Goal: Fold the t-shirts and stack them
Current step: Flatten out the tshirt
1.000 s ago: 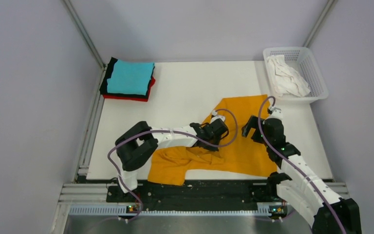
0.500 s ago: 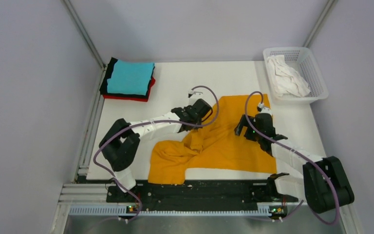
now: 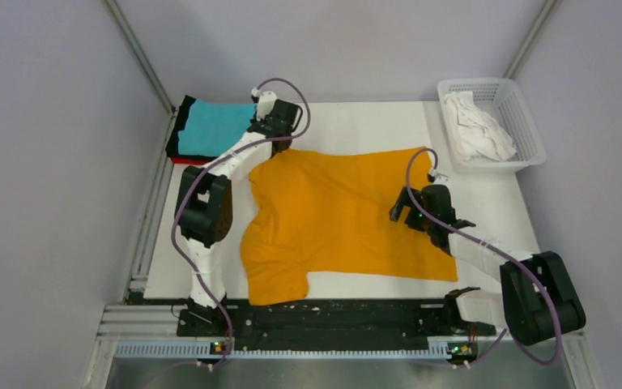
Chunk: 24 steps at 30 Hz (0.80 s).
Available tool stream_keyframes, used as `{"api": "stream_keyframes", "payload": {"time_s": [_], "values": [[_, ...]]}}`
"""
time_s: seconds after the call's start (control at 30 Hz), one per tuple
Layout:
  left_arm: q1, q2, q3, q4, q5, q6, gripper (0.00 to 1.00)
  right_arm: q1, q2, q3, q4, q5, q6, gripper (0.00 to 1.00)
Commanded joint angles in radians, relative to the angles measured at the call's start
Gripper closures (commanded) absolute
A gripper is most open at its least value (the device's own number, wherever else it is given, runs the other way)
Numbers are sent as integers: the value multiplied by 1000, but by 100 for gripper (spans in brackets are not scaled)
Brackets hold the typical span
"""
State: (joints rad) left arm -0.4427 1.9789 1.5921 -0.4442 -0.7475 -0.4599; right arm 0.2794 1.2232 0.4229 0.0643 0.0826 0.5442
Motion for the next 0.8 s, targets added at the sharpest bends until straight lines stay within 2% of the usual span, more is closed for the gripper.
{"api": "stream_keyframes", "payload": {"time_s": [0.0, 0.03, 0.07, 0.2, 0.4, 0.63, 0.77], "values": [[30, 61, 160, -46, -83, 78, 61, 5, 55, -6, -100, 23, 2, 1], [28, 56, 162, -39, -64, 98, 14, 5, 59, -6, -100, 18, 0, 1], [26, 49, 159, -32, -26, 115, 3, 5, 61, -4, -100, 13, 0, 1], [25, -4, 104, -9, 139, 102, 1, 5, 50, -3, -104, 3, -7, 1], [24, -119, -63, -26, 414, 35, 1, 6, 16, -8, -96, 7, -14, 1], [-8, -338, -437, 84, 598, -103, 1, 5, -43, 7, -118, 43, -17, 1], [-74, -507, -646, 158, 620, -161, 1, 5, -151, 22, -155, 65, 2, 1]]}}
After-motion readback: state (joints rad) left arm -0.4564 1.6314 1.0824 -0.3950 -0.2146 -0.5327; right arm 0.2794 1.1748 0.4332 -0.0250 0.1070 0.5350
